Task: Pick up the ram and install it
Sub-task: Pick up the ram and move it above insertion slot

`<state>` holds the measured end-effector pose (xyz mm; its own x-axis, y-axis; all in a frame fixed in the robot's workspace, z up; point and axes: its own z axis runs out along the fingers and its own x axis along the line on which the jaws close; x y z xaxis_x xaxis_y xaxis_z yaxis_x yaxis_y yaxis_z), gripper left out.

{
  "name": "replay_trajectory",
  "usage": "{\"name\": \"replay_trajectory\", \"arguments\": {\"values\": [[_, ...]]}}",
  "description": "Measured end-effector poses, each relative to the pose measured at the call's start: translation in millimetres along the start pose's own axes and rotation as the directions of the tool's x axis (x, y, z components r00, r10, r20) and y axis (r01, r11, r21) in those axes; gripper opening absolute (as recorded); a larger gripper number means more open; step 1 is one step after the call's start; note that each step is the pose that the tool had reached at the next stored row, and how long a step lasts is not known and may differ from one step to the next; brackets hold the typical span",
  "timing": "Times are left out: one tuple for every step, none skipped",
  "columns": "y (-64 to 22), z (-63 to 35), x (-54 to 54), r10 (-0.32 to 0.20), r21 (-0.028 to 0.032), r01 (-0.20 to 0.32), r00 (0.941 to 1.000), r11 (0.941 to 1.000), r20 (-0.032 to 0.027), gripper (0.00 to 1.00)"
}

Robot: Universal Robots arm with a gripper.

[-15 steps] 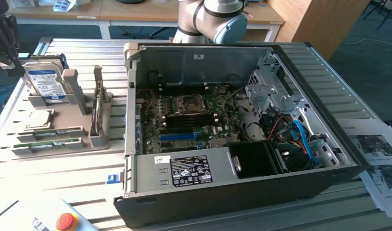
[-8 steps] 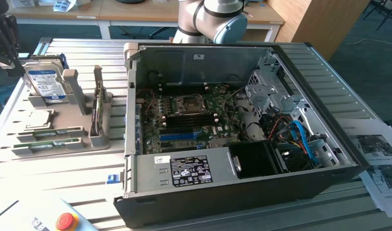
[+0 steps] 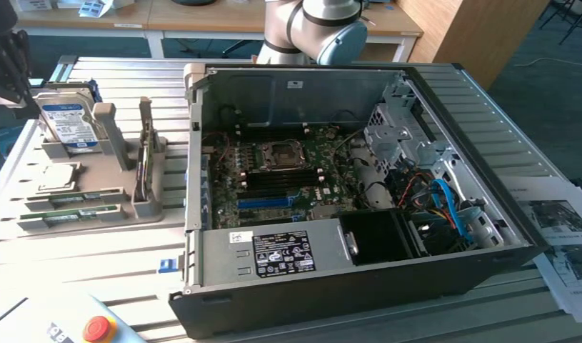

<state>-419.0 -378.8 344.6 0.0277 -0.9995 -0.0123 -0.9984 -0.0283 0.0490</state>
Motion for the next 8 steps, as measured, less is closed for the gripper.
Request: {"name": "replay_trajectory", "arguments": {"values": [[-0.1,1.8,0.0,0.0,0.0,0.0,1.0,1.0,0.0,0.1],[-0.2,3.8,0.1,0.0,0.0001,0.0,1.0,1.0,0.0,0.1],[-0.2,5.5,0.1,0.0,0.0,0.0,1.0,1.0,0.0,0.1],[-0.3,7.3,0.1,0.0,-0.0001,0.0,1.0,1.0,0.0,0.1],[-0.4,9.1,0.2,0.0,0.0,0.0,1.0,1.0,0.0,0.1],[-0.5,10.9,0.3,0.0,-0.0001,0.0,1.0,1.0,-0.0001,0.1],[-0.6,12.7,0.3,0.0,-0.0001,0.0,1.0,1.0,-0.0001,0.1],[-0.7,14.6,0.3,0.0,-0.0001,0.0,1.0,1.0,0.0,0.1]]}}
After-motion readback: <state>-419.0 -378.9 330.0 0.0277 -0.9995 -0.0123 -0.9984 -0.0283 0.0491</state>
